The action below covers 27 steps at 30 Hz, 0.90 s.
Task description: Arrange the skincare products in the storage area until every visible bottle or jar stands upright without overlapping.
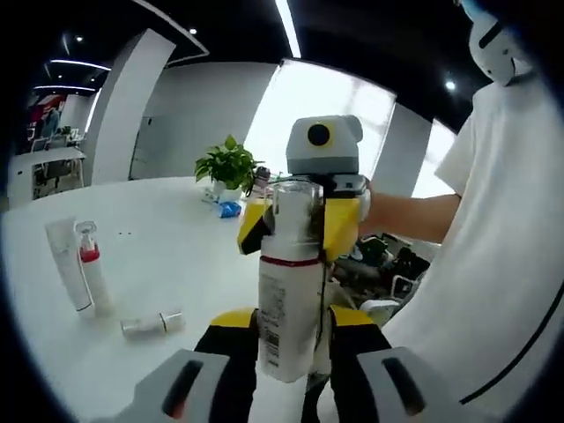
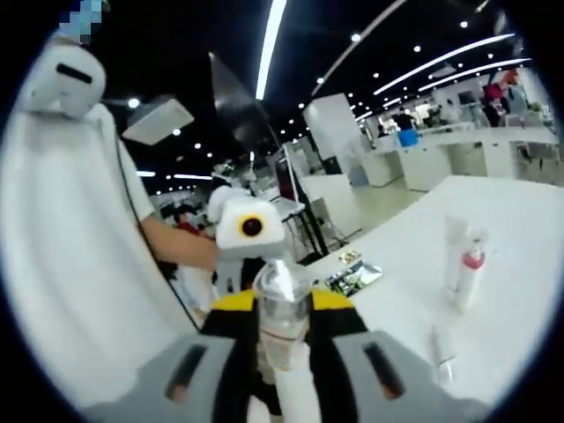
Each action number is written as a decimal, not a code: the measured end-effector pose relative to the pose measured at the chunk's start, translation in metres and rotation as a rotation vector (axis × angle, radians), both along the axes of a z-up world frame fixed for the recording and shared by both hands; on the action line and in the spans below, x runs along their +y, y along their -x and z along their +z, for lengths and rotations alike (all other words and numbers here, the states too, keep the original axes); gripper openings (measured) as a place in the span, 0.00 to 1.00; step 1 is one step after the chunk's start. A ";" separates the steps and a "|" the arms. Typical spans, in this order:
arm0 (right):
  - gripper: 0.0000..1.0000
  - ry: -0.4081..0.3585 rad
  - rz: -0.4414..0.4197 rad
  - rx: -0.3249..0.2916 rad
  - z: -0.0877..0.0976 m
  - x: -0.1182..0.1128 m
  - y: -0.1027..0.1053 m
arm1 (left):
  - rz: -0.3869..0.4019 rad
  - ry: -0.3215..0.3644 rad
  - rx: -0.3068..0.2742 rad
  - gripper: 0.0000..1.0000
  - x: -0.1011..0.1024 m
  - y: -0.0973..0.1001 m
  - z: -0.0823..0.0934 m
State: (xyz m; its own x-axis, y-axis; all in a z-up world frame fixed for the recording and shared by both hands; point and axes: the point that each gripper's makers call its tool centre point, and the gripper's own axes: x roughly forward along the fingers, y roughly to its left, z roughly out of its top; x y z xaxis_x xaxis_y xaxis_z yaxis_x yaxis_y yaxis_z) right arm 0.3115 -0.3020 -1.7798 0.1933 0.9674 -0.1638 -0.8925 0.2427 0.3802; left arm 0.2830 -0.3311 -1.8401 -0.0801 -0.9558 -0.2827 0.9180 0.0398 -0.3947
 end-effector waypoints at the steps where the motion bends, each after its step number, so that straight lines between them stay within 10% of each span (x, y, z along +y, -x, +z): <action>1: 0.19 -0.003 0.009 -0.002 0.001 0.002 0.000 | -0.003 0.005 0.001 0.31 0.001 0.000 0.001; 12: 0.19 -0.051 0.067 0.041 0.007 0.012 -0.001 | -0.037 0.028 0.030 0.23 0.009 -0.001 0.008; 27: 0.20 0.013 -0.138 0.049 -0.003 0.033 -0.047 | 0.329 -0.080 -0.023 0.22 0.032 -0.050 -0.001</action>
State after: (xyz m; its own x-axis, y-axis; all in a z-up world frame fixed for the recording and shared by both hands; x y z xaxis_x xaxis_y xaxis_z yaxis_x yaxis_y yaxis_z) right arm 0.3586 -0.2686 -1.7828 0.3157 0.9298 -0.1891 -0.8306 0.3672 0.4187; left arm 0.3330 -0.2995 -1.8415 0.2366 -0.9040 -0.3561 0.8594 0.3657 -0.3574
